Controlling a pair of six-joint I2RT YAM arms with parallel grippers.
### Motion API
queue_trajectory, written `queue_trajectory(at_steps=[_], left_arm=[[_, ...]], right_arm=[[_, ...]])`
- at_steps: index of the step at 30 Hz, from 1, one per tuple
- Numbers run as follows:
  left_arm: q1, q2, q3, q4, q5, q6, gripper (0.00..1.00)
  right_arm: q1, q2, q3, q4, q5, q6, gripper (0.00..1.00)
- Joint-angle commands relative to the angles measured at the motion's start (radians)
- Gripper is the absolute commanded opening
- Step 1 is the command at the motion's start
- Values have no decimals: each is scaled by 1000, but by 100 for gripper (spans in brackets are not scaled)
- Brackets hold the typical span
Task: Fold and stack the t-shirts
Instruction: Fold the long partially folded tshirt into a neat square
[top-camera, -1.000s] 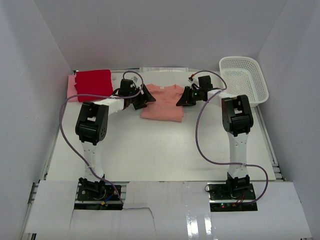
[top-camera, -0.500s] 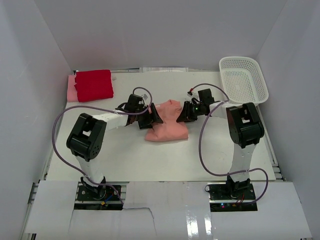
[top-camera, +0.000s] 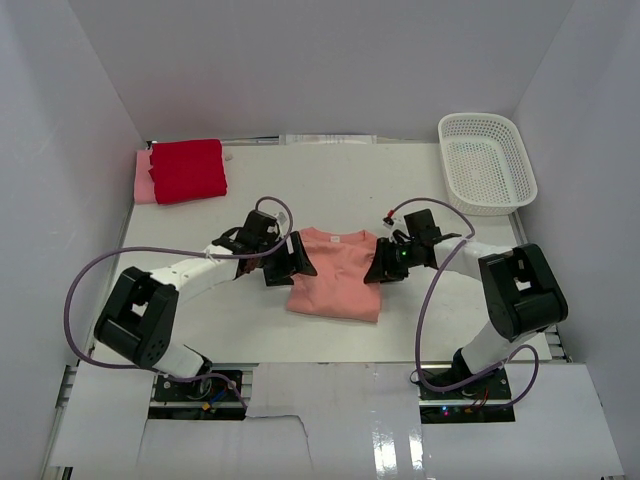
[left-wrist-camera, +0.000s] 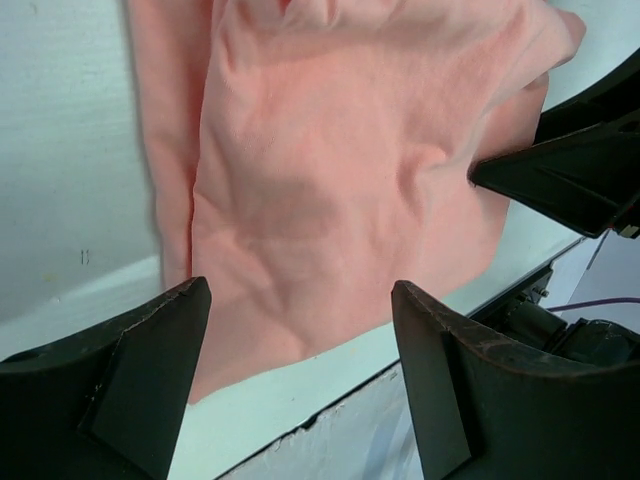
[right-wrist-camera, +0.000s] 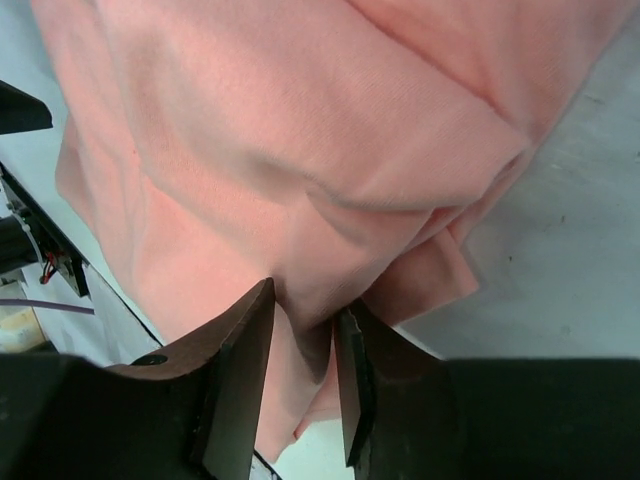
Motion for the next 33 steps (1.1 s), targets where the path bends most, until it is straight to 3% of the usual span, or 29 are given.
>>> queue_trajectory(at_steps=[1, 2, 5, 13, 17, 22, 24, 33], left_arm=[[-2, -65, -26, -32, -9, -16, 84], [-3, -76, -31, -34, -12, -17, 84], [-3, -95, -32, -39, -16, -23, 84], [-2, -128, 127, -147, -76, 35, 84], [9, -124, 193, -178, -137, 82, 86], [69, -84, 212, -72, -104, 142, 86], [70, -61, 212, 6, -107, 205, 82], [70, -4, 104, 302, -116, 279, 80]], right_arm=[[4, -34, -16, -33, 39, -13, 38], [4, -40, -12, -36, 44, -14, 46], [4, -51, 22, -55, 63, -25, 57], [4, -129, 174, -280, 212, -74, 60], [2, -178, 174, -302, 241, -82, 60], [2, -158, 189, -280, 252, -105, 61], [2, -144, 191, -251, 245, -134, 61], [-1, -97, 162, -103, 266, -217, 62]])
